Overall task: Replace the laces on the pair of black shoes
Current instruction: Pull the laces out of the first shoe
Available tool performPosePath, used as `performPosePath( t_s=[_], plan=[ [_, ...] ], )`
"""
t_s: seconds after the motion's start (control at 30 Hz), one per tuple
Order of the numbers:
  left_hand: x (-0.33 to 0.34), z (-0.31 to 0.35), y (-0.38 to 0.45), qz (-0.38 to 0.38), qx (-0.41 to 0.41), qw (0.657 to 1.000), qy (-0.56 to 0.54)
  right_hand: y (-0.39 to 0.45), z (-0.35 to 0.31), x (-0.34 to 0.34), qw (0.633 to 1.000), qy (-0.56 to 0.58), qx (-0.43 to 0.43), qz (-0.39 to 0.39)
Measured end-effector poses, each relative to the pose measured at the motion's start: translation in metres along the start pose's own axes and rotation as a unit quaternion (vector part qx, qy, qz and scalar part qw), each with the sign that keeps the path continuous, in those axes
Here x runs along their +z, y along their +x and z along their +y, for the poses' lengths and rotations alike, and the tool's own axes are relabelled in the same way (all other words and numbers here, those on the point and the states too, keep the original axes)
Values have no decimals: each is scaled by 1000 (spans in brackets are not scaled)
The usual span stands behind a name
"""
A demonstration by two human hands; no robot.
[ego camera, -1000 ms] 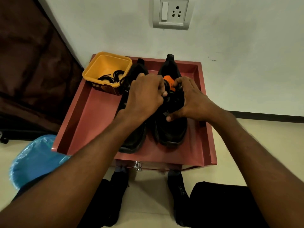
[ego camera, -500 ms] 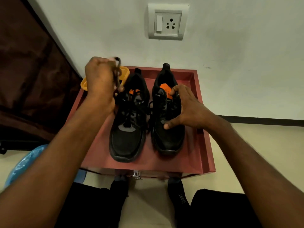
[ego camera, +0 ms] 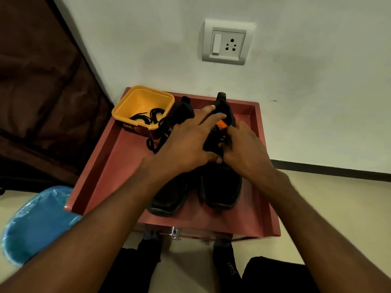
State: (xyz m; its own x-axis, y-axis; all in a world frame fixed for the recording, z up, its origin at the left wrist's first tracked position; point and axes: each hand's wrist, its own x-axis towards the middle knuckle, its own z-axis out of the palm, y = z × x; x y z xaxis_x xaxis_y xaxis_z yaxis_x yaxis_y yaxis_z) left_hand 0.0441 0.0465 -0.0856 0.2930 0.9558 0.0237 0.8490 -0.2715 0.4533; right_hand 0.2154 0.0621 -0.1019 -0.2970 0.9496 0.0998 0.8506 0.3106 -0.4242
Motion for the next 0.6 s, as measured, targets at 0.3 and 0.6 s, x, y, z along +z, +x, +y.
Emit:
performPosePath(
  t_s=[0.3,0.6],
  plan=[
    [18,11,0,-32,-5,999,20,-11,9,-9,997,62,36,32],
    [12,9,-1,-18,-2,1000,14,-27,8,-16,872,385,287,93]
  ],
)
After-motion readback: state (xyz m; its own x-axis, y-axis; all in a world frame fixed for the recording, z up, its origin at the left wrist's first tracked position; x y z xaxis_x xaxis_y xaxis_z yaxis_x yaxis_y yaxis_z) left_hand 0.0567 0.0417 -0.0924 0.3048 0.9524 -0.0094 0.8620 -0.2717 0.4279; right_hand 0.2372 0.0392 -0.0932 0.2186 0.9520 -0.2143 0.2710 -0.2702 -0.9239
